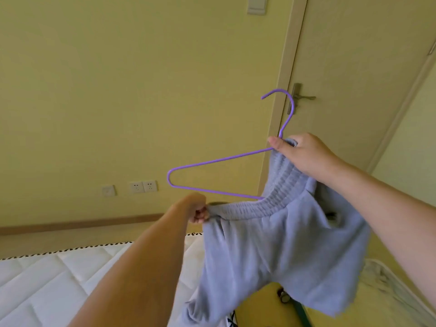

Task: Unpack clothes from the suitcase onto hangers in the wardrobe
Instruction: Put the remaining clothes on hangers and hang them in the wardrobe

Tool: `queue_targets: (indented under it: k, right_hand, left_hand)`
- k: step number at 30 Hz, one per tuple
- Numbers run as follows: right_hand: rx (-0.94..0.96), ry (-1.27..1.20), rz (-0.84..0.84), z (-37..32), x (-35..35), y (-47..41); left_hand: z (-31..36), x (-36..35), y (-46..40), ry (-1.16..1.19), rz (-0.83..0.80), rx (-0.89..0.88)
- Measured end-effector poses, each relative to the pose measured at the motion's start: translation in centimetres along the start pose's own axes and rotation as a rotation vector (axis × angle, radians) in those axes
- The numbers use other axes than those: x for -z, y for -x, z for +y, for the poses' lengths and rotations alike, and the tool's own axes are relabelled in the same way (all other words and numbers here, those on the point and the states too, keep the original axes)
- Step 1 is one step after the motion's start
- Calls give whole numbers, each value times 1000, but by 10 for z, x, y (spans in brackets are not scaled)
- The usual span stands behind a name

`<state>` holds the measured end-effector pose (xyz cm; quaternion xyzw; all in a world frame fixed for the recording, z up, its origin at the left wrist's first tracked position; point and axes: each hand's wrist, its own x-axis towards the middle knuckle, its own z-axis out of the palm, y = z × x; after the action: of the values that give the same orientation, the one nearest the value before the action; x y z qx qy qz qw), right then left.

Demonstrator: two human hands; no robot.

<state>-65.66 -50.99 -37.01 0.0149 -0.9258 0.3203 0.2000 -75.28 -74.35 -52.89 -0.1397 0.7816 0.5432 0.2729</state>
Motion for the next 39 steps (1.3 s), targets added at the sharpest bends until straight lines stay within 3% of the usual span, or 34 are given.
queue_targets:
  k: [7, 11, 14, 16, 18, 21, 23, 25, 29, 34, 39]
  right_hand:
    - [-121, 250, -43, 32, 7, 10]
    - [-72, 383, -55, 18, 0, 11]
    - [-55, 444, -9, -1, -6, 8]
    - [-132, 286, 62, -9, -3, 2]
    - [-214, -4, 139, -13, 6, -3]
    - [-293, -485, 122, -22, 31, 1]
    - [-303, -619, 88, -29, 50, 5]
    - [-327, -658, 108, -38, 67, 9]
    - [-395, -684, 148, -53, 105, 22]
    - [-443, -731, 76, -63, 152, 52]
    - [-529, -578, 112, -81, 212, 96]
  left_hand:
    - [32, 54, 18, 249, 128, -247]
    - [77, 56, 55, 296, 33, -486]
    - [116, 36, 97, 331, -124, -659]
    - [133, 17, 123, 281, -286, -728]
    - [146, 2, 148, 16, -364, -798]
    - [163, -8, 167, -592, -143, -973]
    - [173, -11, 174, -797, 65, -1080]
    - [181, -17, 187, -733, 73, -1149]
    - [194, -34, 206, -475, -147, -1216]
    - [205, -64, 225, -433, -199, -1377]
    - [220, -100, 268, -413, -295, -1413]
